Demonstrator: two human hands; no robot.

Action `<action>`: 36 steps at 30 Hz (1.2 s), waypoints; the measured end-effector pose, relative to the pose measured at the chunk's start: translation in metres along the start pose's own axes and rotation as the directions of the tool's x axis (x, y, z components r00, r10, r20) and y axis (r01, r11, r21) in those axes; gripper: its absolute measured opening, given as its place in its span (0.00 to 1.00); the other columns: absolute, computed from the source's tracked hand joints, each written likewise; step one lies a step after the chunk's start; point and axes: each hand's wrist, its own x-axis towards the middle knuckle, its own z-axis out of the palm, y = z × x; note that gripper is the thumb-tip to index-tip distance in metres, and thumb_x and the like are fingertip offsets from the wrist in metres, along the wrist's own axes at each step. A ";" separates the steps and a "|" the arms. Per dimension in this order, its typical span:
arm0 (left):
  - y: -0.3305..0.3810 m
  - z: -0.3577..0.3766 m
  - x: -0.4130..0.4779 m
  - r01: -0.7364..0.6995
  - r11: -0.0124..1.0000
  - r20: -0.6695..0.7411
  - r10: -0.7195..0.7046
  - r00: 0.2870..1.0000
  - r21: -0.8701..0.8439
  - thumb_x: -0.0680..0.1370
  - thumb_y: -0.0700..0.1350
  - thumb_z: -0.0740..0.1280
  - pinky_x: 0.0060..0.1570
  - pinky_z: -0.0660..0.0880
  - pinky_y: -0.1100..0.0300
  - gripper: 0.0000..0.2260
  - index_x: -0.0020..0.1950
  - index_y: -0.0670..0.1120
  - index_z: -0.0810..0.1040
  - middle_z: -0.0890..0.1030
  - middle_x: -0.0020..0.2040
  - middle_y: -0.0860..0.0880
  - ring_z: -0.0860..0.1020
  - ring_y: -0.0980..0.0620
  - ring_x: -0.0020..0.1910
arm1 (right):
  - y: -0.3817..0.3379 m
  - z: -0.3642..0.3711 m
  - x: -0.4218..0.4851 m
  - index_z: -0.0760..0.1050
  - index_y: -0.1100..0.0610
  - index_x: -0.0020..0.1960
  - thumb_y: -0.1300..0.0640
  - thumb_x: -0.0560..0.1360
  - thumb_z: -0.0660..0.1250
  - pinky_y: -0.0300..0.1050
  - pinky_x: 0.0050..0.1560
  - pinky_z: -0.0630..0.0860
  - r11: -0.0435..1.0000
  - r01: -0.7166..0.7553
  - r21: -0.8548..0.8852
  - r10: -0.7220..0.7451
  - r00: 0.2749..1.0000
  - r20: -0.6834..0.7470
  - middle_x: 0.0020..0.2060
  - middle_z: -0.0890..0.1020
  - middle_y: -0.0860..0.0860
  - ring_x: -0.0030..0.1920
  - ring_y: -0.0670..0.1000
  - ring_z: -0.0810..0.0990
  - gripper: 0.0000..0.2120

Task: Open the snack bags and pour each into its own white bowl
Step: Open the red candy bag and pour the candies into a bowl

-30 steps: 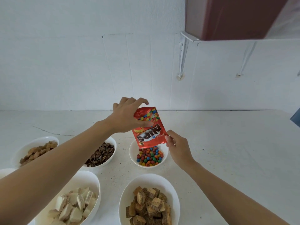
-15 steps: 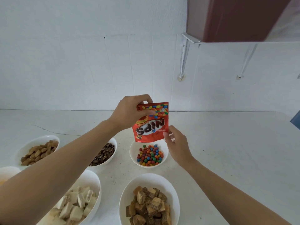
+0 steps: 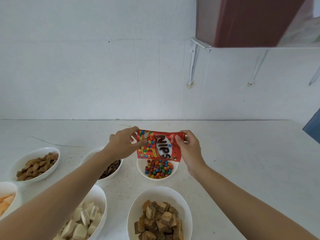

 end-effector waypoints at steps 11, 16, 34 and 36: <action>0.026 0.002 0.000 -0.257 0.961 -0.112 0.268 0.957 0.104 0.83 0.59 0.57 0.61 0.62 0.48 0.12 0.57 0.57 0.76 0.80 0.49 0.59 0.77 0.57 0.52 | -0.028 0.023 0.006 0.79 0.54 0.53 0.54 0.79 0.68 0.37 0.48 0.80 0.821 0.411 -0.396 -0.414 0.906 0.083 0.46 0.83 0.46 0.47 0.44 0.81 0.06; 0.034 0.011 0.004 -0.295 0.948 -0.111 0.308 0.945 0.119 0.85 0.52 0.52 0.59 0.63 0.45 0.12 0.53 0.52 0.74 0.81 0.41 0.54 0.79 0.51 0.44 | -0.029 0.031 0.000 0.79 0.53 0.54 0.53 0.80 0.67 0.30 0.47 0.76 0.773 0.435 -0.462 -0.441 0.892 0.101 0.45 0.83 0.45 0.46 0.43 0.81 0.06; 0.073 0.027 0.013 -0.454 0.785 -0.092 0.461 0.882 -0.421 0.85 0.44 0.57 0.38 0.82 0.58 0.09 0.63 0.55 0.66 0.84 0.49 0.52 0.84 0.54 0.42 | -0.045 -0.042 -0.023 0.76 0.48 0.59 0.56 0.81 0.64 0.53 0.52 0.78 0.573 0.293 -0.765 -0.514 0.856 -0.056 0.48 0.81 0.46 0.50 0.48 0.78 0.09; 0.092 0.032 0.007 -0.509 0.788 -0.015 0.538 0.843 -0.347 0.85 0.45 0.57 0.44 0.80 0.57 0.09 0.64 0.53 0.68 0.83 0.52 0.51 0.83 0.52 0.48 | -0.051 -0.064 -0.035 0.76 0.48 0.56 0.57 0.80 0.62 0.54 0.51 0.75 0.452 0.257 -0.854 -0.530 0.847 -0.026 0.44 0.80 0.45 0.48 0.49 0.76 0.08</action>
